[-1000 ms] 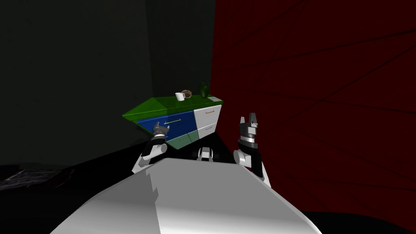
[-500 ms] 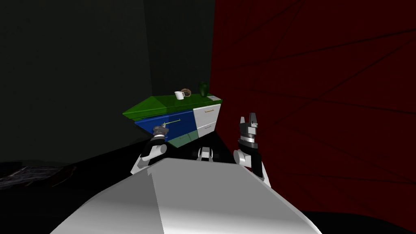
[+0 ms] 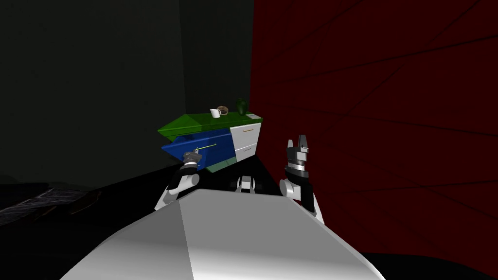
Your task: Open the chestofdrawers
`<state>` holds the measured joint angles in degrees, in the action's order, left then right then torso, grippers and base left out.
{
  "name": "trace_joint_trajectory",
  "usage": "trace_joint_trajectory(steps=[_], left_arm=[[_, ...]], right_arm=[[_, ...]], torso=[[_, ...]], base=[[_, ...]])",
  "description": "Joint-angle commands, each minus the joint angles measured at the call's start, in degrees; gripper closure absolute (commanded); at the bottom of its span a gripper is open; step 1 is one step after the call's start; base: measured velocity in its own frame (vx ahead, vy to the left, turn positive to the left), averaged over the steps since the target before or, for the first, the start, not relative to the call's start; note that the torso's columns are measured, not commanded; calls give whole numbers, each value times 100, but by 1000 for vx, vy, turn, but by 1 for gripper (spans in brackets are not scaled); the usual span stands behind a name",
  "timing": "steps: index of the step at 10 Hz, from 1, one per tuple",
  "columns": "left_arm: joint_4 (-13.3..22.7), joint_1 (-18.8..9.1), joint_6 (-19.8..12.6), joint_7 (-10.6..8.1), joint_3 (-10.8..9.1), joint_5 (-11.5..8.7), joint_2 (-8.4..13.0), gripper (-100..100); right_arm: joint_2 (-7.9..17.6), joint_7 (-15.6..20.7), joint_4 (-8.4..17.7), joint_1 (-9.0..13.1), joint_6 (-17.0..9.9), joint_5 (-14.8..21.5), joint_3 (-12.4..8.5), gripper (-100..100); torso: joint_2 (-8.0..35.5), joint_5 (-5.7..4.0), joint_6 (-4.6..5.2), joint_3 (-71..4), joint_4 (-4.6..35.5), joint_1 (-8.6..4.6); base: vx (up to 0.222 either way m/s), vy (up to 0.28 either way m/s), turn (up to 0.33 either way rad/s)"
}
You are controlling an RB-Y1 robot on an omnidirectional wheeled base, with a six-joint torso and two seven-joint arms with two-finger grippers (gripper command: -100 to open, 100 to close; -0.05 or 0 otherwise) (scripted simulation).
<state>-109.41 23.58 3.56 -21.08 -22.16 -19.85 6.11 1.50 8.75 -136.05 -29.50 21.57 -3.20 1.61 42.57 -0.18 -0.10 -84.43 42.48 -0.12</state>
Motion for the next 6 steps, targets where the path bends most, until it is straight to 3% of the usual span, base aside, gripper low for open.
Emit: trace_joint_trajectory(steps=[1, 2, 3, 6], left_arm=[[-114, 68, 62, -15, 11, -9, 11, 100], [-61, 60, 10, -8, 16, -6, 3, 100], [-316, 205, -179, -70, -55, -65, 21, -100], [-719, 399, -446, -162, -169, -153, 58, -100]], right_arm=[[0, 0, 0, 0, 0, 0, 0, 0], [0, 0, 0, 0, 0, 0, 0, 0], [0, 0, 0, -1, 0, 0, 0, 0], [1, 0, -1, -3, 0, 0, -1, 0]], torso=[[-5, -4, -1, -3, 2, -3], [-4, -8, 2, -4, 3, -14], [-21, -6, 7, -13, -1, -1], [-44, 20, 11, -25, -24, 17]], base=[[-122, -106, 21], [-57, -50, 7], [12, -10, 2], [40, -7, 1]])
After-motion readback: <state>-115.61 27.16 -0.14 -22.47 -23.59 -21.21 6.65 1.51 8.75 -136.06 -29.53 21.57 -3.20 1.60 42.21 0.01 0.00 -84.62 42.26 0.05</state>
